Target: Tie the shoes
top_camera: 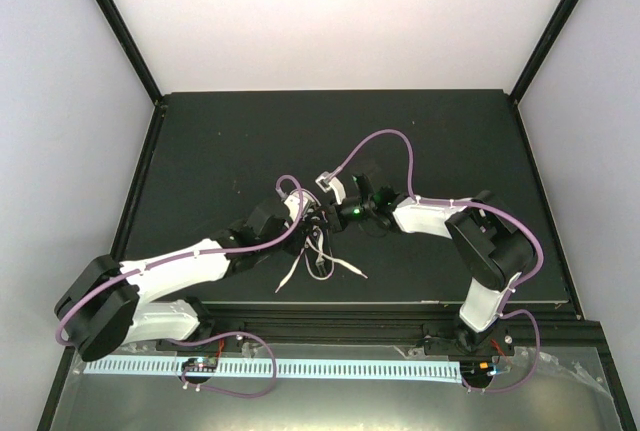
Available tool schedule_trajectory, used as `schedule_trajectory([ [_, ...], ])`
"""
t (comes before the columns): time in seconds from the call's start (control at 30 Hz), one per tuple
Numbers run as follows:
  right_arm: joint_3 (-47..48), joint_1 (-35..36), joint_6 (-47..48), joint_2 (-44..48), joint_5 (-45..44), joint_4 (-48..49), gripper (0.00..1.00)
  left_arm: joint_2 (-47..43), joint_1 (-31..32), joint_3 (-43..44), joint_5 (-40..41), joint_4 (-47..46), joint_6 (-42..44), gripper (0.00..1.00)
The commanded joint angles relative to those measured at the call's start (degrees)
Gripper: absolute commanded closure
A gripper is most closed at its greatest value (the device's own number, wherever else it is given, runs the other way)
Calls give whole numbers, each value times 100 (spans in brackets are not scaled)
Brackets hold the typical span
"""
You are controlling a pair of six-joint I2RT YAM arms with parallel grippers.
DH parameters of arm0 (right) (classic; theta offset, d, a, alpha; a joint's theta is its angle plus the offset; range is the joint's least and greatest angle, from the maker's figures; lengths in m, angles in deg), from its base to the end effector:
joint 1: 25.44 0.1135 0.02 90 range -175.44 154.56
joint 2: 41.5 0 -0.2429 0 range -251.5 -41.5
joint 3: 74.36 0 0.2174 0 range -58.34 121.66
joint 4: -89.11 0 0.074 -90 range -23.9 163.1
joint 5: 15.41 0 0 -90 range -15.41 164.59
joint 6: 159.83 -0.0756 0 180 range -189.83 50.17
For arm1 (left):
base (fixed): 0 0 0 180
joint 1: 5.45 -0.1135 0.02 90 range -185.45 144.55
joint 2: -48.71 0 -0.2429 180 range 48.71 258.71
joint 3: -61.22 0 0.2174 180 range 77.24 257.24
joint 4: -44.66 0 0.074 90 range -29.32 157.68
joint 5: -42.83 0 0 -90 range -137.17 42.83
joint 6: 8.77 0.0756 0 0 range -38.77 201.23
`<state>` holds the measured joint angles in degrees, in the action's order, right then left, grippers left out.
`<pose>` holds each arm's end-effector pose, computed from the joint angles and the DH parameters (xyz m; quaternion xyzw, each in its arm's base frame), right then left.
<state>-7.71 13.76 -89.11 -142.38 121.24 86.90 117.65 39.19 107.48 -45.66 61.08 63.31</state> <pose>0.2341 0.2618 0.1550 -0.3175 0.7766 0.5105 0.1884 0.1788 -0.1738 0.1620 0.2031 0.8798 -0.2129 0.3734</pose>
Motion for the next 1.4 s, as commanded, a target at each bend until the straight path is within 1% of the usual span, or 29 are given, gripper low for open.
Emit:
schedule_trajectory([
  [0.0, -5, 41, -5, 41, 193, 52, 99, 128, -35, 78, 314, -397, 31, 81],
  [0.17, -35, 40, -5, 89, 154, 53, 98, 213, -35, 87, 482, -386, -84, 97],
  [0.27, -60, 34, 5, 154, 80, 15, 98, 216, -35, 55, 520, -363, -117, 98],
  [0.37, -71, 37, 57, 263, -22, -68, 93, 192, -37, 6, 450, -388, -101, 98],
  [0.43, -51, 35, 124, 374, -129, -220, 80, 160, -37, -36, 433, -414, -67, 98],
  [0.47, -53, 35, 172, 441, -209, -306, 71, 143, -36, -55, 417, -432, -60, 98],
  [0.53, -58, 33, 280, 631, -417, -539, 49, 106, -41, -102, 380, -462, -46, 98],
  [0.57, -88, 28, 325, 744, -530, -658, 41, 94, -41, -120, 362, -473, -30, 98],
  [0.6, -138, 20, 365, 890, -643, -738, 35, 85, -38, -123, 346, -469, -28, 98],
  [0.67, -270, 25, 424, 1146, -810, -898, 30, 75, -43, -131, 328, -455, -20, 99],
  [0.73, -476, 23, 382, 1368, -937, -991, 31, 54, -39, -137, 287, -454, 1, 98],
  [0.87, -1187, 43, 21, 1709, -878, -636, 43, 15, -43, -165, 213, -475, 41, 98],
  [0.93, -1495, 68, -149, 1723, -836, -403, 50, 13, -43, -167, 193, -475, 60, 98],
  [1.0, -1668, 110, -250, 1677, -806, -276, 54, 18, -43, -170, 175, -468, 83, 98],
  [1.2, -1775, 324, -311, 1455, -818, -68, 55, 1, -43, -175, 146, -438, 97, 98],
  [1.37, -1697, 351, -254, 1215, -767, 17, 61, -4, -43, -194, 132, -439, 91, 99],
])
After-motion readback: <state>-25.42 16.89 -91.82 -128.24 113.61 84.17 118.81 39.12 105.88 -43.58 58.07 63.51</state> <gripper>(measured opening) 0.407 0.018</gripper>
